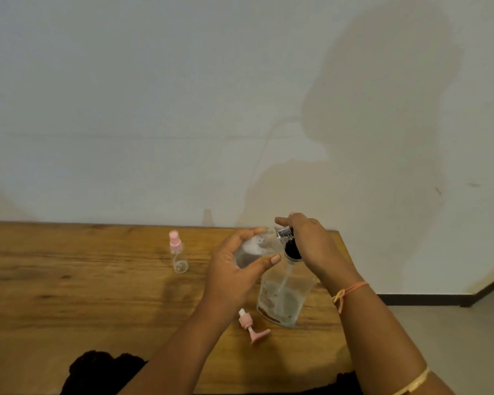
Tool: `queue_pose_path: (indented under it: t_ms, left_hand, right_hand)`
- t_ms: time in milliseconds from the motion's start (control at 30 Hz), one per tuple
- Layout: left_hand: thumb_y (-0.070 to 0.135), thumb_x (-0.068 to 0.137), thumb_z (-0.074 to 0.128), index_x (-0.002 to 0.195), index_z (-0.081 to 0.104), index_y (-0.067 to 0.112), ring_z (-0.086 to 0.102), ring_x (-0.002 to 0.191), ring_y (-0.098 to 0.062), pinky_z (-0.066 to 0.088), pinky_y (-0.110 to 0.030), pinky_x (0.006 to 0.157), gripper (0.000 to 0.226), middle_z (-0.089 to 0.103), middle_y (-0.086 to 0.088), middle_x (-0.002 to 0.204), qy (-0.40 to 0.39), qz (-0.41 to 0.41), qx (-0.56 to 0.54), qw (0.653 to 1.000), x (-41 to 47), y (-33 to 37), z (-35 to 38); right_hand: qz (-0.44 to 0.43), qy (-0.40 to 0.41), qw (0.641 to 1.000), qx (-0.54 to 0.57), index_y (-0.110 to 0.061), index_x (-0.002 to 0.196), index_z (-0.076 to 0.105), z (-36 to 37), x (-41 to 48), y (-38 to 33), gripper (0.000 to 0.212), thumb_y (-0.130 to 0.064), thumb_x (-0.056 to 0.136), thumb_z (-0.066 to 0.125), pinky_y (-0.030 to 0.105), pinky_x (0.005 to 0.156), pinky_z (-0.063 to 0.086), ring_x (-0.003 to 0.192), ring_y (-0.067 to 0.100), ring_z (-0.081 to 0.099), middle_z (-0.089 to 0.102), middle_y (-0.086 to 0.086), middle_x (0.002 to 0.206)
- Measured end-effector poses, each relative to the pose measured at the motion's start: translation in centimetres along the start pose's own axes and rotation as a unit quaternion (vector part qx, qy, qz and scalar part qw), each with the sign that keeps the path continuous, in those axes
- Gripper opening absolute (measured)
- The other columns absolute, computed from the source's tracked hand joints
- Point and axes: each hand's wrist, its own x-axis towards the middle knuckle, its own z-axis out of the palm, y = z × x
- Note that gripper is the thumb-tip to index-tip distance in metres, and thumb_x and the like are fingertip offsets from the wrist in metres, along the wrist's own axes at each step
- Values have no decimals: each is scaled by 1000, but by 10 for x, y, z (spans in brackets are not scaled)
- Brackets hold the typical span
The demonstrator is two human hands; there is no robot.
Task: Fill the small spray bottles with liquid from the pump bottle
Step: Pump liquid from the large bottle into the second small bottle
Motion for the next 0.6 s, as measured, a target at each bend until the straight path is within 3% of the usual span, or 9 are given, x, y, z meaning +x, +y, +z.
queue_pose_path:
  t_ms: [67, 200, 267, 367, 467, 600]
  left_hand:
    - [26, 60, 76, 96, 63, 35, 63, 94, -3, 55, -21, 75, 39, 67, 11, 101, 3, 4, -2, 1000, 1, 2, 0]
    - [35, 56, 74, 95, 63, 38, 61, 96, -1, 54, -24, 80, 40, 66, 18, 98, 6, 15, 4, 1000, 1, 4, 0]
    - [28, 60, 76, 95, 63, 37, 62, 96, -1, 55, -23, 79, 38, 66, 18, 98, 7, 10, 3, 1000, 1, 4, 0]
    - [13, 67, 77, 96, 63, 33, 62, 95, -1, 55, -20, 78, 39, 65, 14, 100, 5, 6, 8, 1000, 0, 2, 1]
    - [9, 68, 76, 98, 63, 30, 63, 92, -2, 55, -19, 75, 38, 66, 9, 100, -4, 3, 6, 1000, -1, 3, 0]
    - [24, 61, 76, 98, 63, 33, 63, 97, -8, 57, -25, 76, 40, 66, 8, 104, -2, 1, 0, 1000, -3, 5, 0]
  right_hand:
    - [-4, -11, 999, 48, -22, 121, 61, -2, -4, -5, 41, -27, 99, 27, 34, 98, 33, 109, 15, 45, 51, 0, 133]
    - [-20, 16, 1000, 9, -24, 119, 62, -7, -7, -10, 38, -31, 97, 32, 40, 107, 27, 116, 18, 44, 50, -4, 133]
    - [-14, 16, 1000, -2, -24, 119, 62, -6, -6, -9, 40, -30, 98, 29, 38, 106, 26, 114, 18, 44, 50, 0, 135]
    - [-3, 10, 1000, -10, -25, 121, 62, -4, -7, -8, 43, -28, 98, 25, 48, 112, 23, 128, 25, 41, 46, 3, 140]
    - [-7, -1, 1000, -3, -20, 126, 59, -3, -8, -6, 45, -25, 99, 24, 43, 111, 28, 129, 24, 41, 45, 7, 141]
    - [-19, 17, 1000, 6, -24, 121, 62, -1, -10, -8, 42, -28, 98, 26, 47, 111, 27, 127, 22, 41, 46, 2, 140]
